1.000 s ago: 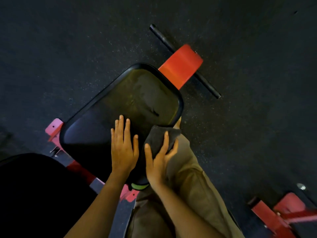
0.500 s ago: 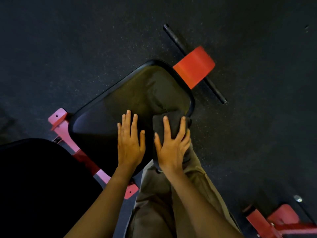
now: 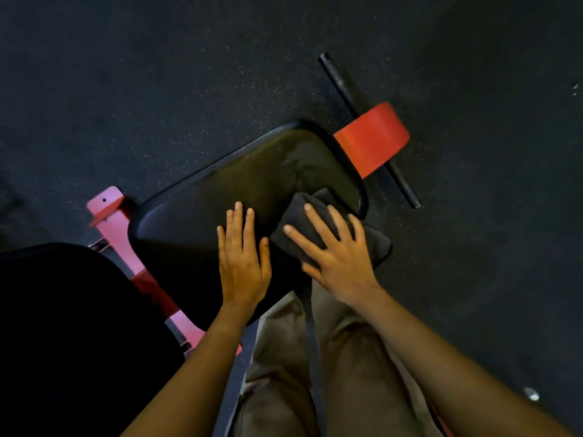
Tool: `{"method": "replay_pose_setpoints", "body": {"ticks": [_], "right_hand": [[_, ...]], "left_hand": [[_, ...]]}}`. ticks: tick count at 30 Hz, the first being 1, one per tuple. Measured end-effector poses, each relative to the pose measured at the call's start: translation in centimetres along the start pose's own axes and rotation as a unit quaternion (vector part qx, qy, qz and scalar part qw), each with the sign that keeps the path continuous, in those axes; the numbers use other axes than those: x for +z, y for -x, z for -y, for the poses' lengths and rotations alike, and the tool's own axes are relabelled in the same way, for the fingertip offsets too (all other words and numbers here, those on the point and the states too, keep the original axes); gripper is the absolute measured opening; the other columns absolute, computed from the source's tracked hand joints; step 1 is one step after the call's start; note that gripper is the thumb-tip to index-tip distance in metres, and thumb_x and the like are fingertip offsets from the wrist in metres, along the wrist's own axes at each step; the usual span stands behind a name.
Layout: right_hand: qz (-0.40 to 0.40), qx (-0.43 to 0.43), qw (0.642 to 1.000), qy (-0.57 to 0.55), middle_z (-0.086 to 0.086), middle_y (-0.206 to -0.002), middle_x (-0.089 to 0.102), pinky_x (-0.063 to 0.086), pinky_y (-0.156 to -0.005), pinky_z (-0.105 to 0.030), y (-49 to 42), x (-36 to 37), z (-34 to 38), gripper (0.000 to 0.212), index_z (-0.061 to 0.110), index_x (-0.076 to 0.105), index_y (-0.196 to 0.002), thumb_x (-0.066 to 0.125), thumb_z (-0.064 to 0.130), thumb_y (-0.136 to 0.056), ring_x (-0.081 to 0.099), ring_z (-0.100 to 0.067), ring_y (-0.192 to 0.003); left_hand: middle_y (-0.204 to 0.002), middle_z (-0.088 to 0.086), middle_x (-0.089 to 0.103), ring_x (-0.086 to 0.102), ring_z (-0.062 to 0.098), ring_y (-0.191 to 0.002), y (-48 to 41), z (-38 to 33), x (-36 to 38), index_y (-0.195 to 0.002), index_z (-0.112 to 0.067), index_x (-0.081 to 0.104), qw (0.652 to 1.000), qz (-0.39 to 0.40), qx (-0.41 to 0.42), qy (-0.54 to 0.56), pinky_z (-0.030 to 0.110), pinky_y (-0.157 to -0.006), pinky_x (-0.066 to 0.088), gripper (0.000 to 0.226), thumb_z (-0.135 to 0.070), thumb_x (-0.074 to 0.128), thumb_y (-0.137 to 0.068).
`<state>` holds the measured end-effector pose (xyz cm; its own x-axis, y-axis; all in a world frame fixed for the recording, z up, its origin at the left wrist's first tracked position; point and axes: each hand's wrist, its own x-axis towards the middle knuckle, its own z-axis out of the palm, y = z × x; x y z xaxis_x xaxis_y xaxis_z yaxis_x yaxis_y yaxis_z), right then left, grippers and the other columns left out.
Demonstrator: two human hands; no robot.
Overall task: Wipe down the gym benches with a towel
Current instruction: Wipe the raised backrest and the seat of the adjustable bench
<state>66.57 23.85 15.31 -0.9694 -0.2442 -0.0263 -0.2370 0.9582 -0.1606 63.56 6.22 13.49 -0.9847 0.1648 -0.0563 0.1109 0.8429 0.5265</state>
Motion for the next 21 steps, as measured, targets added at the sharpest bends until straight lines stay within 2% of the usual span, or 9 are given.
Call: {"method": "replay_pose_setpoints", "body": {"ticks": [5, 8, 11, 14, 17, 21], "right_hand": [[0.012, 0.120, 0.992, 0.020, -0.012, -0.153, 0.035, 0.039, -0.091, -0.060, -6.8, -0.3, -1.4, 0.059, 0.034, 0.036, -0.146, 0.043, 0.050, -0.091, 0.039, -0.041, -0.129], [0.038, 0.169, 0.985, 0.005, -0.012, -0.154, 0.032, 0.038, -0.094, -0.062, -13.2, -1.2, -1.7, 0.059, 0.033, 0.034, -0.148, 0.044, 0.050, -0.092, 0.039, -0.043, -0.131], [0.016, 0.147, 0.989, -0.001, -0.013, -0.154, 0.033, 0.038, -0.095, -0.057, -13.3, -1.4, -2.2, 0.061, 0.031, 0.035, -0.148, 0.045, 0.051, -0.091, 0.040, -0.042, -0.129], [-0.011, 0.085, 0.996, -0.019, -0.013, -0.153, 0.034, 0.037, -0.096, -0.054, -6.8, -1.0, -2.7, 0.060, 0.030, 0.036, -0.147, 0.047, 0.050, -0.091, 0.040, -0.040, -0.128], [0.007, 0.061, 0.998, -0.030, -0.011, -0.154, 0.029, 0.036, -0.098, -0.058, -1.7, -1.1, -3.3, 0.057, 0.031, 0.033, -0.146, 0.043, 0.051, -0.094, 0.036, -0.039, -0.132], [0.037, 0.085, 0.996, 0.006, -0.013, -0.151, 0.035, 0.040, -0.089, -0.060, -6.6, -1.1, -3.1, 0.057, 0.031, 0.036, -0.146, 0.040, 0.051, -0.093, 0.038, -0.041, -0.125]], "left_hand": [[-0.151, 0.019, 0.027, 0.012, 0.022, -0.143, -0.3, -0.3, 0.1, -0.141, -0.002, 0.035, 0.999, -0.008, -0.030, -0.007, 0.034, -0.117, 0.004, 0.050, -0.026, 0.039, -0.097], [-0.150, 0.020, 0.029, 0.017, 0.027, -0.142, -0.6, -1.0, 0.2, -0.140, -0.001, 0.037, 0.999, -0.018, -0.048, -0.004, 0.036, -0.117, 0.006, 0.050, -0.025, 0.039, -0.097], [-0.150, 0.019, 0.029, 0.016, 0.025, -0.142, -1.0, -1.6, 0.1, -0.140, -0.001, 0.037, 0.997, -0.030, -0.064, -0.001, 0.034, -0.117, 0.003, 0.050, -0.025, 0.039, -0.096], [-0.152, 0.018, 0.026, 0.013, 0.023, -0.143, -1.5, -1.8, 0.0, -0.141, -0.002, 0.036, 0.996, -0.034, -0.078, 0.005, 0.034, -0.117, 0.003, 0.051, -0.026, 0.040, -0.096], [-0.152, 0.018, 0.026, 0.011, 0.022, -0.143, -2.0, -2.0, 0.2, -0.141, -0.001, 0.036, 0.995, -0.041, -0.089, 0.004, 0.035, -0.117, 0.003, 0.051, -0.025, 0.040, -0.096], [-0.152, 0.018, 0.025, 0.008, 0.019, -0.143, -2.3, -2.1, 0.4, -0.142, -0.002, 0.035, 0.992, -0.048, -0.119, 0.004, 0.035, -0.117, 0.003, 0.052, -0.027, 0.038, -0.096]]}}
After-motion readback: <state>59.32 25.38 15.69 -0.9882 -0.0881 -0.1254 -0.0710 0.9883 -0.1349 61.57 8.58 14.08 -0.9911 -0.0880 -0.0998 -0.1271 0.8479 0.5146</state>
